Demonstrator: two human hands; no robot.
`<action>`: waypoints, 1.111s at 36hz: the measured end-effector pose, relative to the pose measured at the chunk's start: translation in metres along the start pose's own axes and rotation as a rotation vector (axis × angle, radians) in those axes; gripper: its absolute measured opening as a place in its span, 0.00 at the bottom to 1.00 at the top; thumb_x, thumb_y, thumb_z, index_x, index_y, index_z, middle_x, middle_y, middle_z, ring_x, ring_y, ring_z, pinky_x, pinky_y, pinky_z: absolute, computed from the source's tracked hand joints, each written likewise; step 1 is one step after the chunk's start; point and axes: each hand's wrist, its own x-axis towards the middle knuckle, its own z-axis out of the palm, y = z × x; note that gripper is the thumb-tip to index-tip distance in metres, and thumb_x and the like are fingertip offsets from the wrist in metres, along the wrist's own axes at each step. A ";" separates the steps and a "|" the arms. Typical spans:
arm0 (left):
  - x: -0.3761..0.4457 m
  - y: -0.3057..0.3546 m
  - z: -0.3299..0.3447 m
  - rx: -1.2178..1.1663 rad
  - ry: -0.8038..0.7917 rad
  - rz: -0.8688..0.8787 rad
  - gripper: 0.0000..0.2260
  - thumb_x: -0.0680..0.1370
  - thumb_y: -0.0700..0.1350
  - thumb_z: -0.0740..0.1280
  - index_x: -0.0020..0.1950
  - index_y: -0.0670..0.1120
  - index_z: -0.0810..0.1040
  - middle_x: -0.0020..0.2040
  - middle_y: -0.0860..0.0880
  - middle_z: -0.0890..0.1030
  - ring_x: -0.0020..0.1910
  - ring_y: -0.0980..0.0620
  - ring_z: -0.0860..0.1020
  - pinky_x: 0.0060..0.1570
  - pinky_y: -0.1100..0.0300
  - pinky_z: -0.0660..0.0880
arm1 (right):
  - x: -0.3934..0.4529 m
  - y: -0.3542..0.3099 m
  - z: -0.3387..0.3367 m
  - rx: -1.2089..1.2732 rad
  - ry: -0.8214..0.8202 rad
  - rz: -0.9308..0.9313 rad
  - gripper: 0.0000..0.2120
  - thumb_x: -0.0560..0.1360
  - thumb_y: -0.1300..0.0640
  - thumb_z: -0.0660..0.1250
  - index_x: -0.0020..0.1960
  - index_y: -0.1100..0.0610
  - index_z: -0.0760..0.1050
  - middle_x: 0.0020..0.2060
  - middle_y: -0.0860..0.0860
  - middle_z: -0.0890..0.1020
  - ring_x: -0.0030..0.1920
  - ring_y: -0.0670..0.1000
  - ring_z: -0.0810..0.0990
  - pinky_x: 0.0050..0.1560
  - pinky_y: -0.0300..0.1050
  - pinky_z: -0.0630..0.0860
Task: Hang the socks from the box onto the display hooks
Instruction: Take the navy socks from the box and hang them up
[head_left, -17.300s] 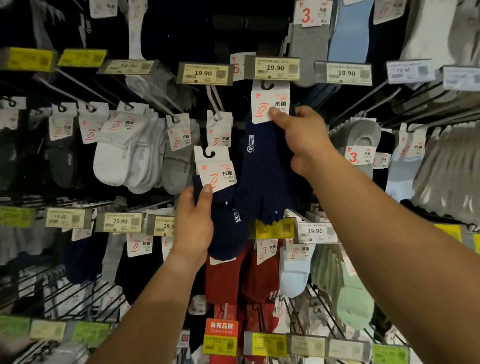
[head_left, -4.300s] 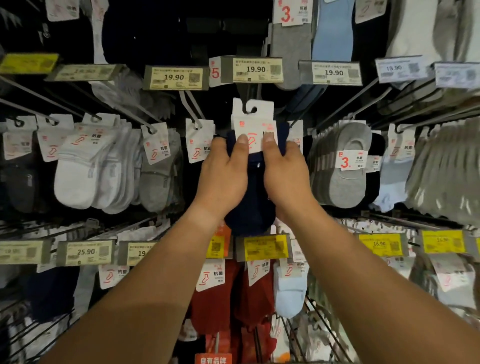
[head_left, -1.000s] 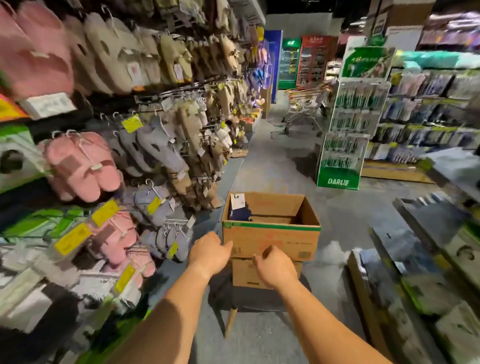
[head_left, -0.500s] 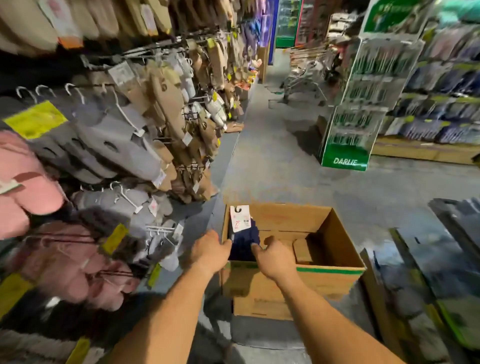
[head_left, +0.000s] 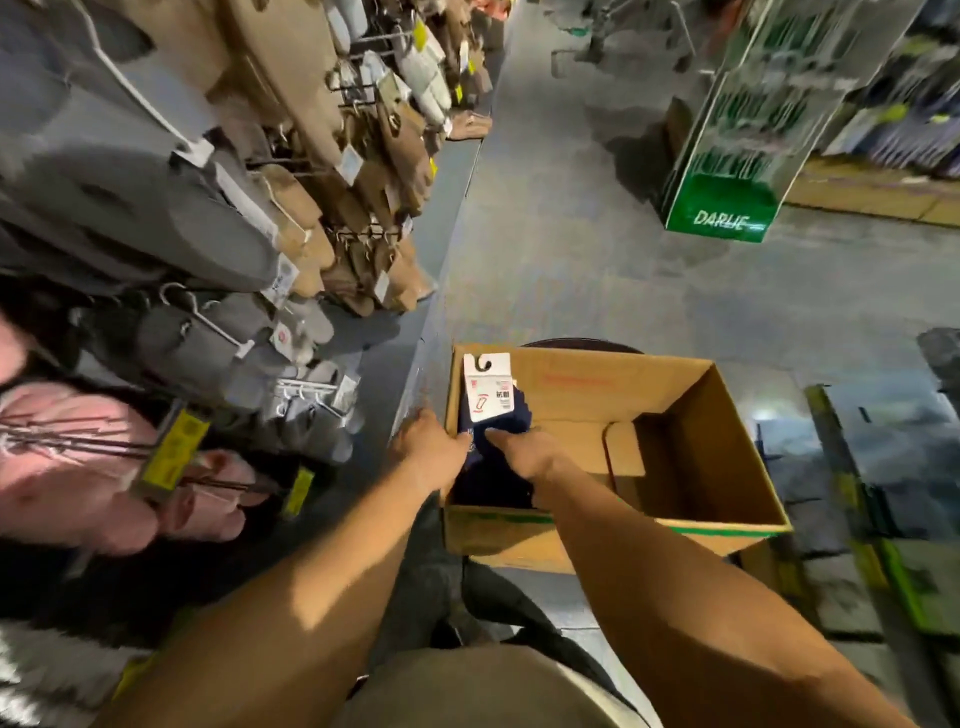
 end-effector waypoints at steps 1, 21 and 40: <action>0.002 -0.001 0.002 -0.017 -0.012 -0.004 0.26 0.80 0.56 0.66 0.73 0.43 0.68 0.70 0.41 0.74 0.66 0.39 0.74 0.64 0.49 0.74 | 0.005 0.000 0.002 0.037 0.002 0.008 0.21 0.81 0.55 0.65 0.71 0.62 0.70 0.68 0.58 0.75 0.66 0.58 0.74 0.58 0.42 0.68; 0.029 -0.002 0.009 -0.113 -0.087 -0.028 0.27 0.78 0.56 0.68 0.70 0.41 0.68 0.67 0.42 0.74 0.63 0.42 0.75 0.60 0.50 0.75 | 0.033 0.013 0.011 0.346 0.071 0.088 0.22 0.73 0.61 0.75 0.65 0.65 0.75 0.60 0.57 0.81 0.53 0.53 0.79 0.45 0.38 0.77; 0.013 0.032 -0.031 -0.730 -0.055 0.187 0.27 0.78 0.65 0.65 0.70 0.49 0.73 0.64 0.51 0.78 0.62 0.51 0.77 0.58 0.55 0.74 | -0.007 -0.050 -0.051 0.821 0.031 -0.210 0.13 0.73 0.68 0.69 0.56 0.61 0.75 0.47 0.59 0.85 0.44 0.58 0.85 0.43 0.50 0.81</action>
